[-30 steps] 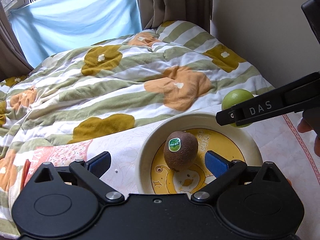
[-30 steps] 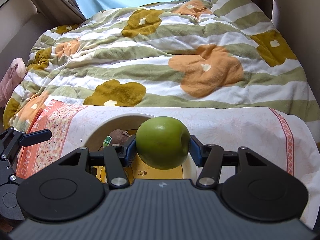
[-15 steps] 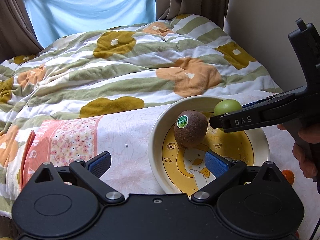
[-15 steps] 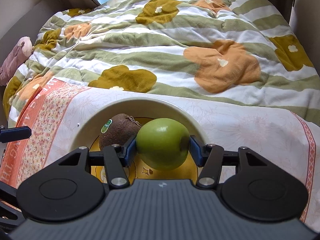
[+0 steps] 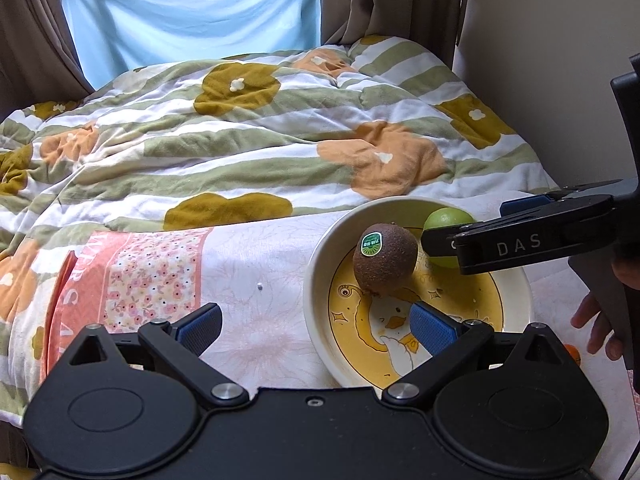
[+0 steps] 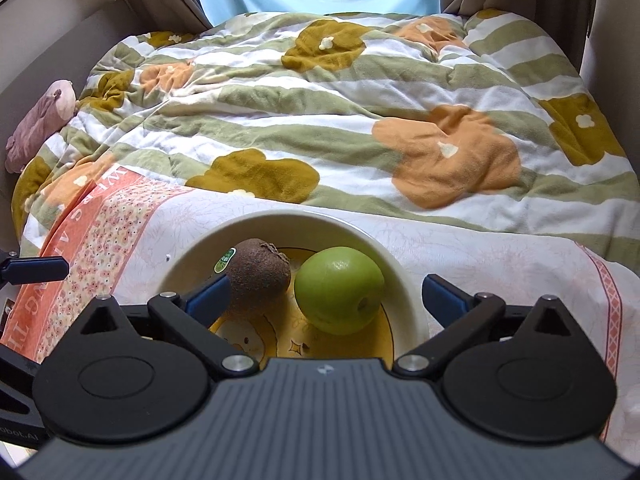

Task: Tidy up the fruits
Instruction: 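Open the left tool on the kiwi while the right tool releases the apple, then grasp an orange with the left tool while the right tool grasps another orange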

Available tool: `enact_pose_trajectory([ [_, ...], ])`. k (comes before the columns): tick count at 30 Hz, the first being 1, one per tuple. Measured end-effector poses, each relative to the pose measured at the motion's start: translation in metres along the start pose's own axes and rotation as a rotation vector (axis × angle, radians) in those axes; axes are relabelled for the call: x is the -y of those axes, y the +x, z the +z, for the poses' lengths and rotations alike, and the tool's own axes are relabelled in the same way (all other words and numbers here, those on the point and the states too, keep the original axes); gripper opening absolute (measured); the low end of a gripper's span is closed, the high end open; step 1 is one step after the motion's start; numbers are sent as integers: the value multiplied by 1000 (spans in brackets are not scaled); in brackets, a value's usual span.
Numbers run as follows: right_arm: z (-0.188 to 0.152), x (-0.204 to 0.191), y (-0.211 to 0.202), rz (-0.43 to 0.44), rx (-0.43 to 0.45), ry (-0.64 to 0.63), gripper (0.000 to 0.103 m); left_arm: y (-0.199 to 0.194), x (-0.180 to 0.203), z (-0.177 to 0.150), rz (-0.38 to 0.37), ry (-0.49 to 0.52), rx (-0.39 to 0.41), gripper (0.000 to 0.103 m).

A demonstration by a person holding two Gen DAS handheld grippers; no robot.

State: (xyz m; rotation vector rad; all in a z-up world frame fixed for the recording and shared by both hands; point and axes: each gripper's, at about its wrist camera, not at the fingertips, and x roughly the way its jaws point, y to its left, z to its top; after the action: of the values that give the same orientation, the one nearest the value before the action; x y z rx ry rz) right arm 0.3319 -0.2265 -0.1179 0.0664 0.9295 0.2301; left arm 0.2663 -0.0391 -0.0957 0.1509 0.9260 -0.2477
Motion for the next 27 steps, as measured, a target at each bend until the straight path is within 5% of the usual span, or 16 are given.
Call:
enact_pose_trajectory([
  [14,-9,-37,-98,-55,97,-14,103,-77,-28,-5,14,-19,118,102],
  [27,-76,-95,-167,-108,171,102,103,-136,-60,-52,-37,-5,194,102],
])
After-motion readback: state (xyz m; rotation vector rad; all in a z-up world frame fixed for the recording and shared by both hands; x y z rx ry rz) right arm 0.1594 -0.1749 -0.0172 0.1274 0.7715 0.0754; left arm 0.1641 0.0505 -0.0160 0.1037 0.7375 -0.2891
